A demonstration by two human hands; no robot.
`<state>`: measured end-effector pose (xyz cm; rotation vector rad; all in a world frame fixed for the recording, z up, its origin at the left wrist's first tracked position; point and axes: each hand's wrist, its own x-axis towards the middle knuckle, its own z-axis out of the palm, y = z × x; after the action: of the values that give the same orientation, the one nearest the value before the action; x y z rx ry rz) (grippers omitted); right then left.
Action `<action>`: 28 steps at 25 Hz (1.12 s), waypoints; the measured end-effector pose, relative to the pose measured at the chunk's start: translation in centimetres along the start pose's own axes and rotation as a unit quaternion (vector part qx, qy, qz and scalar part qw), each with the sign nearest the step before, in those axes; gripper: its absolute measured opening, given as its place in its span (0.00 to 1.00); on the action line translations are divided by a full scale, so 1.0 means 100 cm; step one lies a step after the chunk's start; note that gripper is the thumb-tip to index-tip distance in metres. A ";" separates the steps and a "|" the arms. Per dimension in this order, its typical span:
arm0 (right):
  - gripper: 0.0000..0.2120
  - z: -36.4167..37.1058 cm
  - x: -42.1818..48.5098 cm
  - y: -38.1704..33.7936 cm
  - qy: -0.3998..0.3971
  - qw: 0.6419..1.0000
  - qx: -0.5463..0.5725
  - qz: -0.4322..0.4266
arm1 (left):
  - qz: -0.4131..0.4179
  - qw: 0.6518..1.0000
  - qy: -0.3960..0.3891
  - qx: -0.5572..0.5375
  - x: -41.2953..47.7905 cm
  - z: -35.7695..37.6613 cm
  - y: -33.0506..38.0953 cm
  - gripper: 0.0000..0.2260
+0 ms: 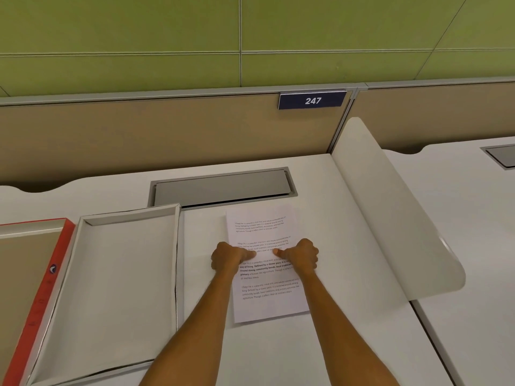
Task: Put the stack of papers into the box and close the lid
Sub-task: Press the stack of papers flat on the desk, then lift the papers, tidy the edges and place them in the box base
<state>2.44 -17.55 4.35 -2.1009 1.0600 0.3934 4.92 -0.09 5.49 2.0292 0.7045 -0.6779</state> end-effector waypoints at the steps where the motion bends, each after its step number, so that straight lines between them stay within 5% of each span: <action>1: 0.34 0.000 -0.001 0.002 -0.006 1.000 0.019 -0.019 | 0.006 0.999 0.016 0.040 -0.002 0.001 0.000 0.26; 7: 0.42 -0.002 -0.004 0.003 0.018 1.000 0.015 -0.003 | 0.028 0.999 0.026 -0.015 -0.008 0.005 -0.001 0.17; 11: 0.34 0.002 -0.006 0.005 0.023 0.999 0.013 -0.033 | 0.019 0.997 0.004 -0.074 -0.007 0.004 -0.010 0.18; 19: 0.28 -0.013 -0.035 0.005 0.076 0.987 0.082 -0.115 | 0.131 0.976 0.002 -0.176 -0.031 0.005 -0.023 0.18; 28: 0.26 -0.054 -0.074 0.002 0.124 0.886 0.356 -0.272 | 0.347 0.888 0.080 -0.291 -0.097 -0.007 0.002 0.19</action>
<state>-2.54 -17.47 12.00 -1.6748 0.5628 -0.4923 -1.52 -1.72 12.53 1.6026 0.1839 0.1236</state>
